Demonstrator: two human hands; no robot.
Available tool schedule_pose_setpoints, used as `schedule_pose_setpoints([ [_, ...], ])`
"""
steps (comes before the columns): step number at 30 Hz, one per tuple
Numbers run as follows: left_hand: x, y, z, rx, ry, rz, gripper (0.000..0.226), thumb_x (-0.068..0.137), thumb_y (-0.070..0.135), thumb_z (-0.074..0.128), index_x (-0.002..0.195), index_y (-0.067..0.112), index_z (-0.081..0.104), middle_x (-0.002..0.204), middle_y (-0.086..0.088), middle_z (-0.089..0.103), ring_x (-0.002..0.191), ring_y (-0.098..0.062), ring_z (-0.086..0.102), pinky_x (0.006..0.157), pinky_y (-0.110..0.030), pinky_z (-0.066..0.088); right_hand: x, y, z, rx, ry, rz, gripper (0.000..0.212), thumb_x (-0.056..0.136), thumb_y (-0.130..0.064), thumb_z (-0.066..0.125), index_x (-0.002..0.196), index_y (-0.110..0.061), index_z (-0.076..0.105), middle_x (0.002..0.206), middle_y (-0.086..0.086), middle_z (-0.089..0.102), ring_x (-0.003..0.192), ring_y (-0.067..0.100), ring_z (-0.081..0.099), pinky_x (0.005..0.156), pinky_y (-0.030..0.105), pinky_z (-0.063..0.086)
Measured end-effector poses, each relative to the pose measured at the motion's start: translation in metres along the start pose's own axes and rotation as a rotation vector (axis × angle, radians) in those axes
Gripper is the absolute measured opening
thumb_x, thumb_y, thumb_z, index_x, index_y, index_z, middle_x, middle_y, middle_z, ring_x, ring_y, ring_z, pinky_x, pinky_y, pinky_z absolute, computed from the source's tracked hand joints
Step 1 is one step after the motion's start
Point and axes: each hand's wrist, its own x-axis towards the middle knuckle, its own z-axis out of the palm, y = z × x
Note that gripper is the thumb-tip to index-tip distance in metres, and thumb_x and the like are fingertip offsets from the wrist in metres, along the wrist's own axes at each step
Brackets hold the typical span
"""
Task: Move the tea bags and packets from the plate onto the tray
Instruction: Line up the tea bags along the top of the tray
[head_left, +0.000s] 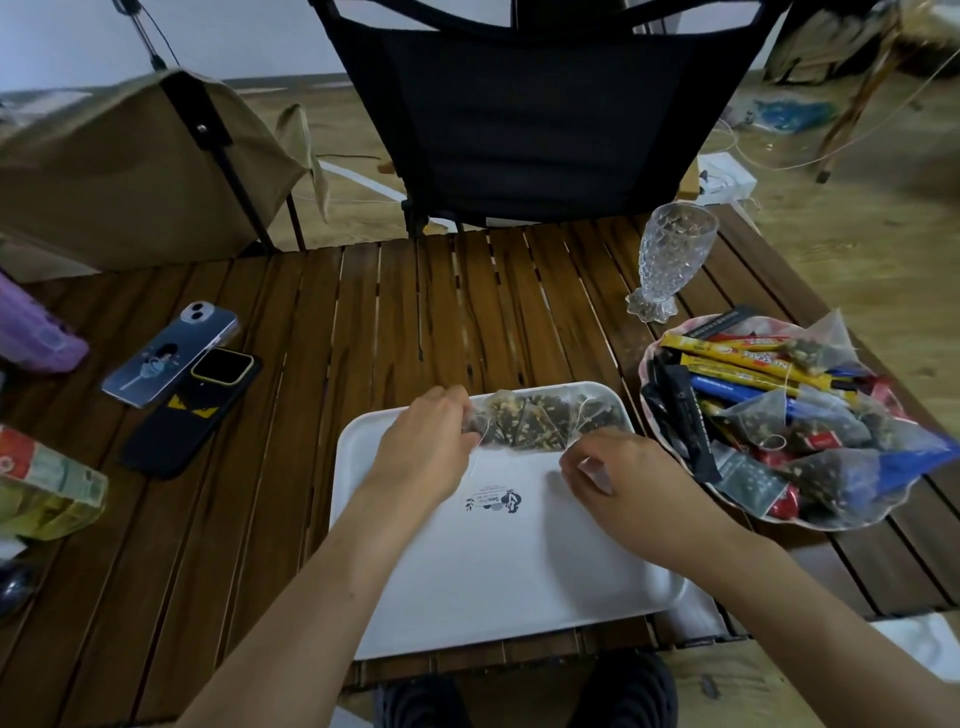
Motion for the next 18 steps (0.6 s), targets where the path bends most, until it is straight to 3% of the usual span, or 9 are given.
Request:
schedule_pose_setpoints([
  [7,-0.006,-0.002,-0.003,-0.038,-0.054,0.007,0.040,0.093,0.026,0.069,0.128,0.019,0.050,0.122,0.000,0.054,0.108,-0.021,0.058,0.084,-0.034,0.049,0.002,-0.001,0.002,-0.029,0.013,-0.030,0.028,0.094,-0.029,0.059,0.121,-0.024,0.063,0.117,-0.009,0.057,0.107,0.012,0.054,0.087,0.027,0.050],
  [10,-0.005,-0.007,-0.006,-0.052,-0.048,-0.013,0.044,0.092,0.023,0.070,0.131,0.020,0.049,0.124,0.000,0.053,0.101,-0.019,0.057,0.081,-0.030,0.046,0.000,-0.004,0.001,-0.064,-0.003,-0.027,0.033,0.095,-0.032,0.056,0.127,-0.026,0.058,0.122,-0.008,0.053,0.110,0.013,0.053,0.087,0.031,0.052],
  [13,-0.003,-0.008,-0.007,-0.077,-0.020,-0.007,0.037,0.094,0.017,0.068,0.128,0.020,0.052,0.123,0.001,0.054,0.089,-0.015,0.052,0.076,-0.028,0.043,-0.004,-0.004,-0.002,-0.094,-0.011,-0.027,0.031,0.096,-0.035,0.053,0.125,-0.026,0.057,0.121,-0.008,0.053,0.108,0.014,0.055,0.082,0.031,0.053],
  [18,-0.002,-0.007,-0.009,-0.106,-0.009,0.018,0.034,0.093,0.017,0.070,0.123,0.020,0.055,0.119,0.002,0.055,0.088,-0.014,0.054,0.075,-0.026,0.043,-0.006,-0.005,-0.010,-0.104,-0.012,0.004,0.025,0.096,-0.034,0.054,0.118,-0.025,0.063,0.119,-0.009,0.059,0.106,0.012,0.057,0.078,0.023,0.046],
])
